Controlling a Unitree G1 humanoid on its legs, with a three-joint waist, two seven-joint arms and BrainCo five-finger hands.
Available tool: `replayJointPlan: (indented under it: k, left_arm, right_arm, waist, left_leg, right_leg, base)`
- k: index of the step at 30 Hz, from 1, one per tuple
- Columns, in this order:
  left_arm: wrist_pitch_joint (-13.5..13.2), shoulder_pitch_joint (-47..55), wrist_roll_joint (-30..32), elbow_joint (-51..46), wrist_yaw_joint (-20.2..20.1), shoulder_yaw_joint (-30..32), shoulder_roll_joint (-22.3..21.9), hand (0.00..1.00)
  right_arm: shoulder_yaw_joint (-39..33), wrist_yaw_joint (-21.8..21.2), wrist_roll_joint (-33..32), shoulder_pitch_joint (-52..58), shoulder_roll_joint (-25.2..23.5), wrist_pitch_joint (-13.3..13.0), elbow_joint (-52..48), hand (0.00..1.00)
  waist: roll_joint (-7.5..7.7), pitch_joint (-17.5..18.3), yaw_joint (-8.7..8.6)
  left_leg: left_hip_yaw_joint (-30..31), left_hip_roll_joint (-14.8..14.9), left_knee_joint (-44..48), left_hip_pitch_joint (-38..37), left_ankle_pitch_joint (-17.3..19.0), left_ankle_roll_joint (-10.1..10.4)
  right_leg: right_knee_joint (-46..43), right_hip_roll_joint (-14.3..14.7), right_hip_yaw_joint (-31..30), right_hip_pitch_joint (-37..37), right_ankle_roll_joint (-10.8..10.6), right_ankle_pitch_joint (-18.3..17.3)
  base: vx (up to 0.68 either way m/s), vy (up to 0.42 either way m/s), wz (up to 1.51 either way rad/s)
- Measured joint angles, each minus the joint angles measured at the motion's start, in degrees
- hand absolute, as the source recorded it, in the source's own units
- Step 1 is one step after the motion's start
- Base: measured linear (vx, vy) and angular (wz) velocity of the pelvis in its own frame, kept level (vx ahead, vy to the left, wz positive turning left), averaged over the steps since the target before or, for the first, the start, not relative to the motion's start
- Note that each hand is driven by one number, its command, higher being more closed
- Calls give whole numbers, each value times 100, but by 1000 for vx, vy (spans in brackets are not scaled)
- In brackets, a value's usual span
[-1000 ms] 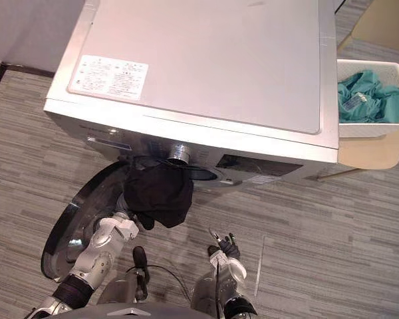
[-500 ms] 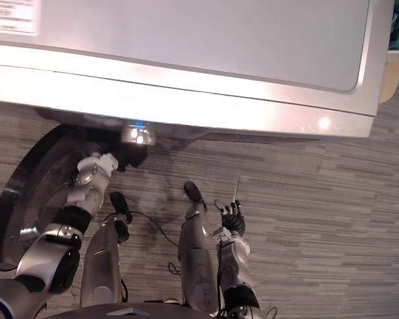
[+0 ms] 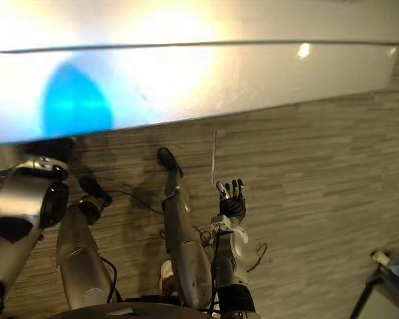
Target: Pick up the laundry basket with both hands and put the clothes into the washing machine.
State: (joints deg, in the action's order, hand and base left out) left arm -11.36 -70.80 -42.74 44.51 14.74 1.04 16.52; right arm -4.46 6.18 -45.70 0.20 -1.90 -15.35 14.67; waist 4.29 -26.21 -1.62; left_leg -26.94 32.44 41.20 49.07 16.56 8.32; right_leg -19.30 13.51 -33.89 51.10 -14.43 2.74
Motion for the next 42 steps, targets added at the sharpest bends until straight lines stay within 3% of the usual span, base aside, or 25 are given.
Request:
replayJointPlan:
  k: [4, 12, 14, 18, 19, 23, 24, 25, 29, 33, 39, 41, 42]
  left_arm:
    - [-45, -499, -314, -79, -1, -12, 243, 100]
    - [-179, -1235, -1086, -132, 125, -255, 261, 100]
    - [-285, -1626, -1333, -131, 235, -386, 309, 100]
    - [-295, -1960, -1189, -133, 342, -552, 550, 100]
    - [-291, -1977, -1056, -168, 399, -567, 634, 0]
    - [-234, -1975, 161, -323, 739, -637, 766, 0]
    - [-147, -1975, 818, -400, 859, -738, 825, 0]
    - [-118, -1975, 943, -410, 880, -748, 830, 0]
    - [268, -1976, 2388, -591, 1082, -876, 940, 0]
    - [446, -2032, 3627, -804, 1352, -939, 944, 0]
    - [587, -2038, 4210, -1034, 1532, -895, 916, 0]
    - [577, -1838, 4175, -1268, 1554, -524, 742, 0]
    - [475, -1621, 3849, -1381, 1568, -193, 489, 0]
  right_arm:
    - [-19, -2, 0, -4, -12, -11, 168, 0]
    - [-90, 2, -242, -3, -42, -10, 431, 0]
    - [-108, 2, -244, -3, -42, -10, 428, 0]
    - [-252, 4, -419, -17, -83, -9, 430, 0]
    - [-317, 6, -443, -12, -103, -40, 431, 0]
    - [-430, 4, -456, 12, -110, -72, 473, 0]
    - [-500, 0, -456, 13, -110, -73, 489, 0]
    - [-505, -2, -456, 13, -110, -73, 489, 0]
    - [-510, -102, -456, 13, -112, -80, 489, 0]
    - [-508, -228, -456, 12, -110, -126, 487, 0]
    - [-509, -231, -456, 12, -98, -195, 469, 0]
    - [-518, -227, -456, 12, -97, -195, 462, 0]
    - [-520, -218, -457, 12, -98, -195, 449, 0]
  waist:
    - [8, -225, 18]
    - [10, -246, 72]
    - [18, -306, 65]
    - [20, -307, 11]
    - [21, -307, -36]
    - [21, -307, -66]
    - [19, -306, -55]
    - [16, -304, -59]
    - [8, -302, -78]
    - [-1, -310, -89]
    - [-39, -391, -89]
    - [-47, -426, -65]
    - [-71, -475, -38]
  left_leg:
    - [6, 145, 221, 198, 31, -2]
    - [33, 160, 354, 590, 31, -4]
    - [112, 195, 461, 768, 67, -45]
    - [332, 266, 695, 1081, 136, -68]
    - [381, 306, 775, 1188, 149, -86]
    - [524, 310, 893, 1324, 165, -104]
    - [543, 307, 911, 1355, 164, -106]
    - [558, 306, 918, 1369, 164, -106]
    - [675, 286, 969, 1464, 148, -128]
    - [791, 203, 969, 1607, 83, -174]
    - [846, 103, 974, 1661, 41, -210]
    - [868, 60, 957, 1687, 4, -236]
    - [894, 12, 928, 1684, -34, -241]
  right_leg:
    - [-4, 79, 6, 151, 0, 0]
    - [-13, 74, 28, 503, 4, -3]
    - [-9, 57, 99, 581, 134, -84]
    - [-1, 61, 336, 723, 140, -92]
    - [7, 62, 373, 759, 156, -102]
    - [-27, 56, 488, 812, 190, -120]
    - [-46, 56, 498, 831, 190, -120]
    - [-53, 57, 508, 839, 190, -120]
    - [-197, 62, 657, 904, 224, -141]
    - [-266, 15, 754, 991, 222, -143]
    - [-408, -40, 810, 1050, 213, -179]
    - [-436, -66, 821, 1065, 212, -180]
    - [-475, -100, 858, 1065, 198, -192]
  base:
    - [-14, -63, -22]
    - [-23, -48, -2]
    - [-23, -56, 2]
    - [-29, -52, -1]
    - [-27, -33, 1]
    - [-2, -7, 3]
    - [0, 0, 0]
    - [9, -16, 4]
    - [20, -11, 8]
    - [20, 1, 15]
    - [28, 2, 11]
    - [35, 8, 15]
    - [29, 2, 22]
